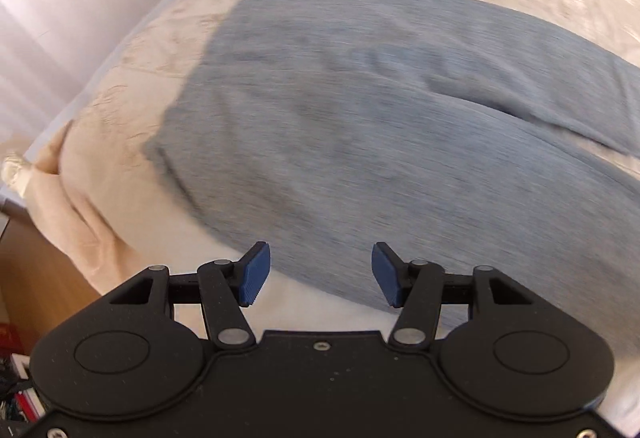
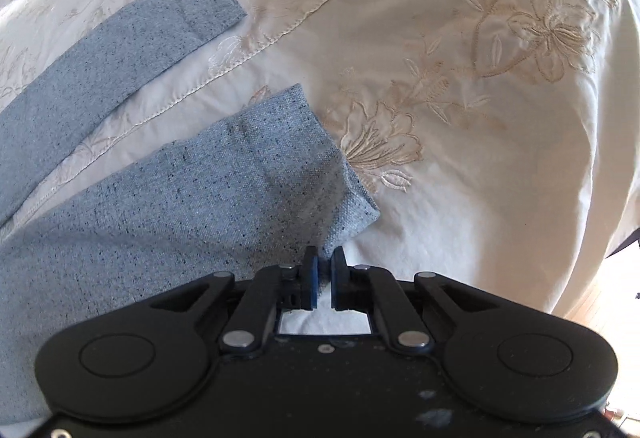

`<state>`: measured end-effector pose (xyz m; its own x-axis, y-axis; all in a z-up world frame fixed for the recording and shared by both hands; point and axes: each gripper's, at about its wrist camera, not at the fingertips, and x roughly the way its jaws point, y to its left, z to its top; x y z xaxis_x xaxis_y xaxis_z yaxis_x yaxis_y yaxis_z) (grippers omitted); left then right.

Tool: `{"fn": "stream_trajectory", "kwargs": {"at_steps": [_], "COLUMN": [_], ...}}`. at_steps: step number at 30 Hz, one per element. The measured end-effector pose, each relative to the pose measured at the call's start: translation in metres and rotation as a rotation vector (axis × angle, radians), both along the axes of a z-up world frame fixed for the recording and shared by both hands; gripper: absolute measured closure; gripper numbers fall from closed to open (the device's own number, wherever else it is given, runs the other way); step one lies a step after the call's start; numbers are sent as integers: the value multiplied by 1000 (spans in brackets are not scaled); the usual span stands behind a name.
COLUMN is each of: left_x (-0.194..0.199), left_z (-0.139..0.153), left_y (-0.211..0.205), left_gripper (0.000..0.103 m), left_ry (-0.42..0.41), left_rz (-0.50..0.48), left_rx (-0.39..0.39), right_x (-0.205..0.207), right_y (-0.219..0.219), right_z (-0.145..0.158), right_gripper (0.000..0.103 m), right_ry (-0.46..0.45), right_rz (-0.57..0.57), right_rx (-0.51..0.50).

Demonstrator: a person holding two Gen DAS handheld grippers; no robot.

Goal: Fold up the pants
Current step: 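Grasp the waistband corner with the left gripper while the right gripper holds the cuff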

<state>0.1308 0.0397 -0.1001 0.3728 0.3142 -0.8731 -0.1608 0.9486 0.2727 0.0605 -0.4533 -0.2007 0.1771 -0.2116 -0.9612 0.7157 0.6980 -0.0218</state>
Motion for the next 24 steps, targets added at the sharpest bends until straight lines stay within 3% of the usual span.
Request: {"fn": "stream_trajectory", "kwargs": {"at_steps": [5, 11, 15, 18, 21, 24], "left_x": [25, 50, 67, 72, 73, 72], "left_z": [-14, -22, -53, -82, -94, -99], "left_y": [44, 95, 116, 123, 120, 119], "left_gripper": [42, 41, 39, 32, 15, 6], "left_ry": [25, 5, 92, 154, 145, 138], "left_rz": [54, 143, 157, 150, 147, 143], "left_rx": [41, -31, 1, -4, 55, 87], "right_x": [5, 10, 12, 16, 18, 18], "right_y": [14, 16, 22, 27, 29, 28], "right_z": [-4, -10, -17, -24, -29, -32], "right_gripper": [98, 96, 94, 91, 89, 88], "right_ry": [42, 53, 63, 81, 84, 81], "right_rz": [20, -4, -8, 5, -9, -46], "right_rx": [-51, -66, -89, -107, -114, -110]}}
